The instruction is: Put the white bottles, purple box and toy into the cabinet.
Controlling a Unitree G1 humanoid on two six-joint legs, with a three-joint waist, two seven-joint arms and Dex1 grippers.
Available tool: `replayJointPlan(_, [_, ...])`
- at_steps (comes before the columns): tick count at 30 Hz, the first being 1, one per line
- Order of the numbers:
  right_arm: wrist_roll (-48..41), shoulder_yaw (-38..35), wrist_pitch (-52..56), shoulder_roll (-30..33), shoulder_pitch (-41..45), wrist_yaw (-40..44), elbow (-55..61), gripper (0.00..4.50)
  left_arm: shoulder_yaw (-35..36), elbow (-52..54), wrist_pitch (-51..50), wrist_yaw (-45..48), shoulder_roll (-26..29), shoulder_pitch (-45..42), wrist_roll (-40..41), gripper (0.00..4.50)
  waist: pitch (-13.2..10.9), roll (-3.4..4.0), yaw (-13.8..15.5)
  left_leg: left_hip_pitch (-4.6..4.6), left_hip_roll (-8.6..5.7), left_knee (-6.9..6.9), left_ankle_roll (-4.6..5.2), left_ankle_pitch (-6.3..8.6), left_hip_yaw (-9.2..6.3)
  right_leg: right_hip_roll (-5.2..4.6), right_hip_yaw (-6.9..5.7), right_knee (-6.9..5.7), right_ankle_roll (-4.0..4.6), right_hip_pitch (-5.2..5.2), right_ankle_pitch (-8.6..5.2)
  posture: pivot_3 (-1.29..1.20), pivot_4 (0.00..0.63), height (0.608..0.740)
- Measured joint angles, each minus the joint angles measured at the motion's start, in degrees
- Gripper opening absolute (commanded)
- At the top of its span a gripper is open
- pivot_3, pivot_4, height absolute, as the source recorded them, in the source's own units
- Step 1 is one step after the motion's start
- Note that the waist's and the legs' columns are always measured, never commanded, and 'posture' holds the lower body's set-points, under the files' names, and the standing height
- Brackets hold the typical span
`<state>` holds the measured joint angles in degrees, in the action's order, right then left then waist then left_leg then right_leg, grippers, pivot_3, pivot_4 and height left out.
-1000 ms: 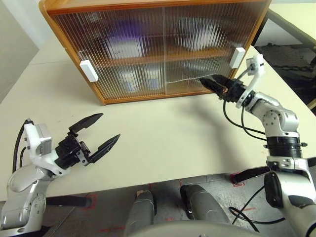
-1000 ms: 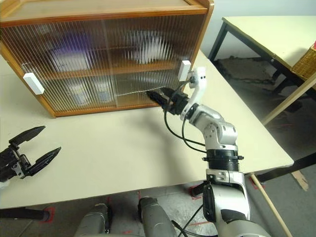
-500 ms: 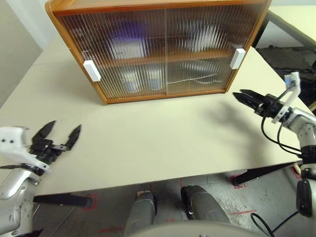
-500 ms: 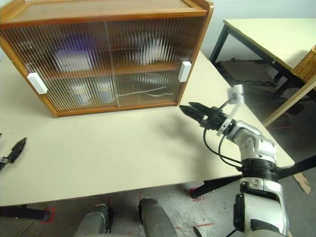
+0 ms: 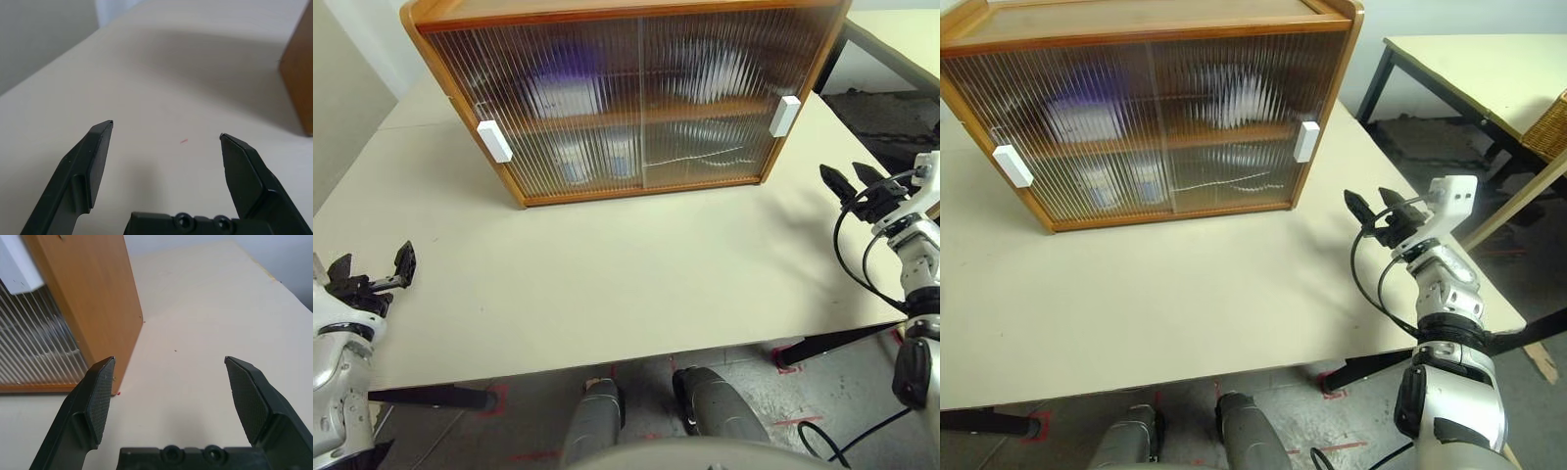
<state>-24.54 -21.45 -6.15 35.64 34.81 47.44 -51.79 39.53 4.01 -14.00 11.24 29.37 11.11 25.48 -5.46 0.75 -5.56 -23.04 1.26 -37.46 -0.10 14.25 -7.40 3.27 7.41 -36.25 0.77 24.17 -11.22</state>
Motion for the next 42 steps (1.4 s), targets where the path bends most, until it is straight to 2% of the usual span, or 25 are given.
replayJointPlan(14, [1.25, 0.0, -5.46, -0.66, 1.62, 0.01, -3.67, 4.48, 0.53, 1.64, -1.77, -0.75, -1.09, -1.17, 0.53, 4.5, -0.14, -0.21, 0.0, 0.07, 0.0, 0.14, -0.06, 0.04, 0.02, 0.0, 0.03, 0.02, 0.09, 0.0, -0.04, -0.13, 0.128, 0.74])
replayJointPlan(42, [3.2, 0.0, -8.58, -0.57, 4.7, 1.02, -9.67, 4.48, 0.63, 1.73, -0.61, -0.6, -1.1, -1.17, -0.12, 4.5, -0.39, -0.49, 0.43, 0.2, 0.01, 0.42, -0.06, 0.04, 0.03, 0.0, 0.06, 0.04, 0.19, 0.01, -0.1, -0.1, 0.121, 0.74])
